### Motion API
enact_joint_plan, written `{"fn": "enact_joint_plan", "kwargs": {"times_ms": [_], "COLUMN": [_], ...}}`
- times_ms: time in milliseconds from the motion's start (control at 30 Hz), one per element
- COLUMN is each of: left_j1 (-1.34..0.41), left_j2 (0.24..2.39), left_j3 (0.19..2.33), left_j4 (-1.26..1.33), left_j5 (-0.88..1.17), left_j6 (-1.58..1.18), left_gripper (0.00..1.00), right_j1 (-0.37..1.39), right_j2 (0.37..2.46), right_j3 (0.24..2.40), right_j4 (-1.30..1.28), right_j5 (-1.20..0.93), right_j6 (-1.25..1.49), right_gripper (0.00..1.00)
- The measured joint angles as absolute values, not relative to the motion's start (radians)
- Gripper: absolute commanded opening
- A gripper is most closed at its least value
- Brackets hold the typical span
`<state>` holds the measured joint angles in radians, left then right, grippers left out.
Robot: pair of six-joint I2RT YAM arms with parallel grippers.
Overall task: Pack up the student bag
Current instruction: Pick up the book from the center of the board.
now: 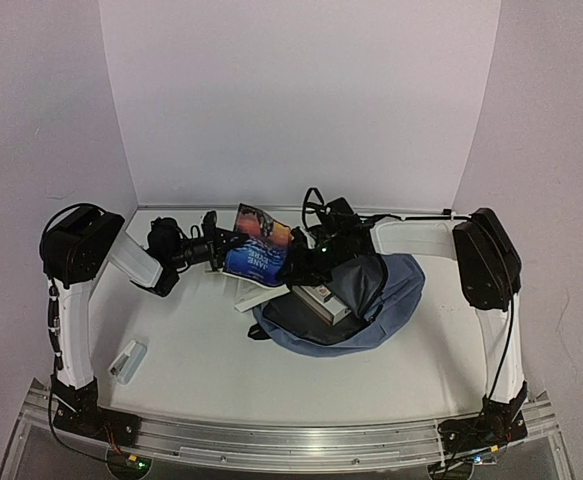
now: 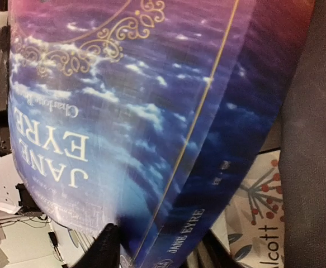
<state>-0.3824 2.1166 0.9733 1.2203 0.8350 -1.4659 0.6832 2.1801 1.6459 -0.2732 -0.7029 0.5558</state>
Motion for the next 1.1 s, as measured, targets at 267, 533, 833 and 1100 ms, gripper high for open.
{"fn": "enact_joint_plan", "kwargs": {"times_ms": [267, 533, 833, 1100], "left_j1": [-0.382, -0.391, -0.440, -0.603], "left_j2": [2.079, 1.744, 1.502, 1.552], "left_j3": [0.967, 0.934, 0.856, 0.799], "left_j4": [1.096, 0.666, 0.554, 0.629], "left_j5": [0.831, 0.694, 0.552, 0.459], "left_j6": [-1.395, -1.170, -1.073, -1.126], "left_gripper": [0.57, 1.00, 1.00, 1.00], "right_j1": [0.666, 0.666, 0.583, 0.536], "right_j2": [2.180, 2.133, 2.015, 1.999], "right_j3": [1.649, 1.656, 1.696, 1.701], "right_j4": [-0.286, -0.301, -0.305, -0.247], "right_j5": [-0.693, -0.697, -0.696, -0.668], "right_j6": [0.628, 0.638, 0.707, 0.816], "right_gripper": [0.00, 0.00, 0.00, 0.00]}}
